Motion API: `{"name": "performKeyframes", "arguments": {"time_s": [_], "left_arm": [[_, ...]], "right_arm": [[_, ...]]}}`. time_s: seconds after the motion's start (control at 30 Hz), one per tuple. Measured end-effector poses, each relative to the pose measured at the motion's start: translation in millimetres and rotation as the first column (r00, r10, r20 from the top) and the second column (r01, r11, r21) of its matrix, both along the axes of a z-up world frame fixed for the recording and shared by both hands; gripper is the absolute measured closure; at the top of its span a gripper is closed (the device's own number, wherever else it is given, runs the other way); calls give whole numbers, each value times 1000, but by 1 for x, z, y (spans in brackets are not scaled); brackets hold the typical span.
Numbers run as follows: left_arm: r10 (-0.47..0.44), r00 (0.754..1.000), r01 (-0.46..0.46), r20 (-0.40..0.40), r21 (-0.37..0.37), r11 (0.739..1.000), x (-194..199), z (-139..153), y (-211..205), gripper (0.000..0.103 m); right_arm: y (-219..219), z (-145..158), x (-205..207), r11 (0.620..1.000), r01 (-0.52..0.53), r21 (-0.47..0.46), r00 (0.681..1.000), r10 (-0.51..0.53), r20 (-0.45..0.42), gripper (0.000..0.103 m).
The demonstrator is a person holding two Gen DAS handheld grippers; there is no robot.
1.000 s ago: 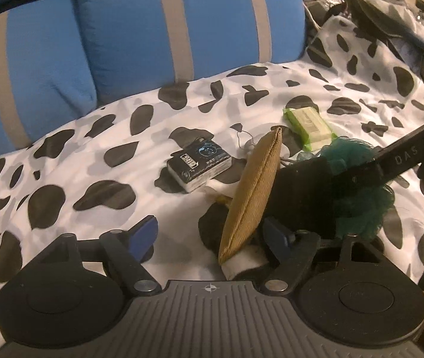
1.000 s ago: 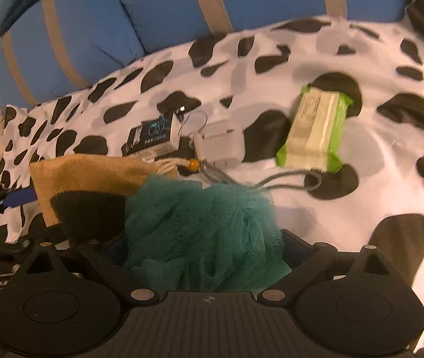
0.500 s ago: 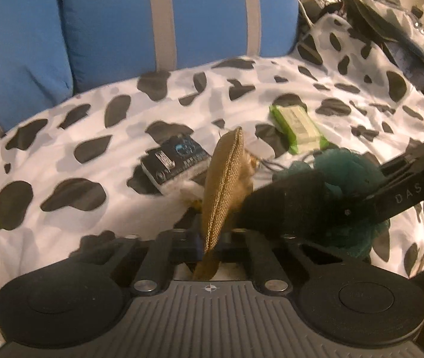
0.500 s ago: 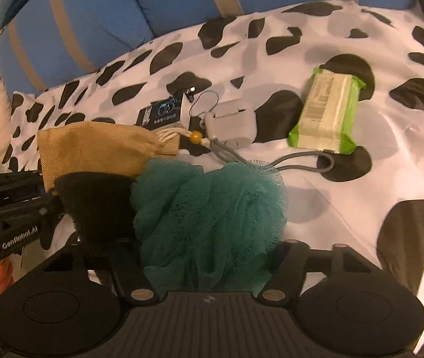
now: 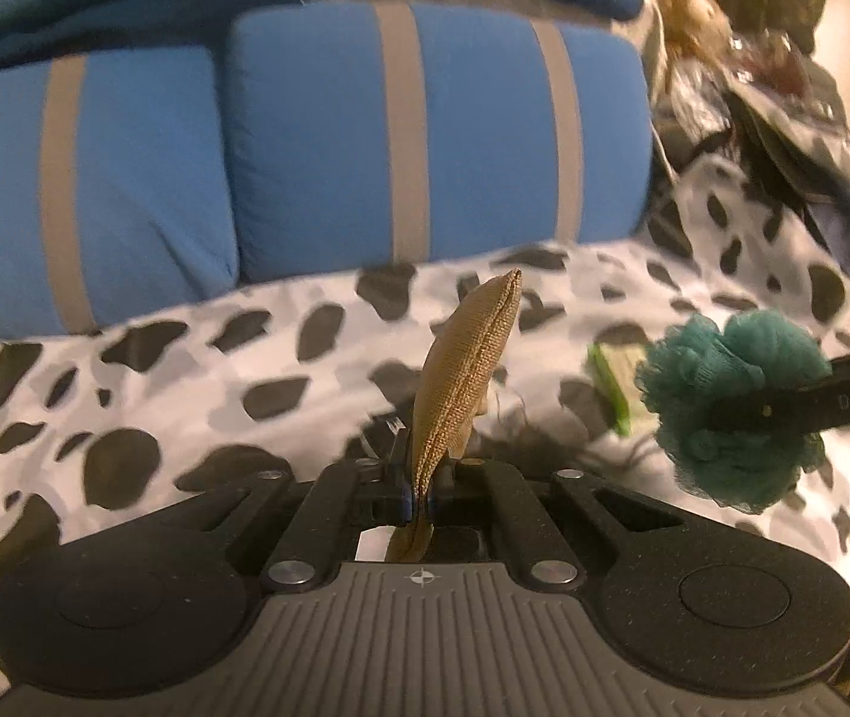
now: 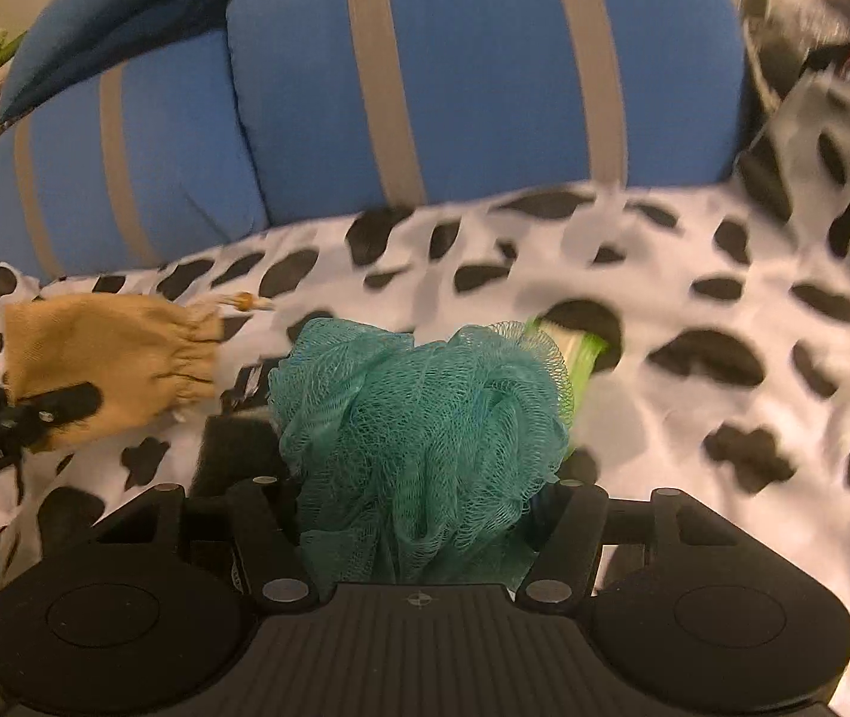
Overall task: Organize soft objects
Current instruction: 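Lift the pouch with the left tool while the right tool carries the sponge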
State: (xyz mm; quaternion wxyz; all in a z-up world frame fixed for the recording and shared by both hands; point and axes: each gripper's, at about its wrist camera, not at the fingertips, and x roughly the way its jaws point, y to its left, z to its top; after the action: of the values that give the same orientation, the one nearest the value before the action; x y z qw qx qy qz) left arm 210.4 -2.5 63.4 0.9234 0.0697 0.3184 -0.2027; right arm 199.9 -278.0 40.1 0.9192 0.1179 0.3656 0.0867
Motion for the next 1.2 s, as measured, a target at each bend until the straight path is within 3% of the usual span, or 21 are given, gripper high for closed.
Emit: {"name": "performKeyframes", "arguments": {"time_s": [0.27,1.2], "left_arm": [[36,998,-32,44,-88,996,-19,22,9,99],[-43,999,38,-14,-253,967,-114,31,14,99]], "right_arm": [[-5,8,-14,1000,-7,-4,999,7,39,40],[1,16,-113,999,-8,38,998,6,62,40]]}}
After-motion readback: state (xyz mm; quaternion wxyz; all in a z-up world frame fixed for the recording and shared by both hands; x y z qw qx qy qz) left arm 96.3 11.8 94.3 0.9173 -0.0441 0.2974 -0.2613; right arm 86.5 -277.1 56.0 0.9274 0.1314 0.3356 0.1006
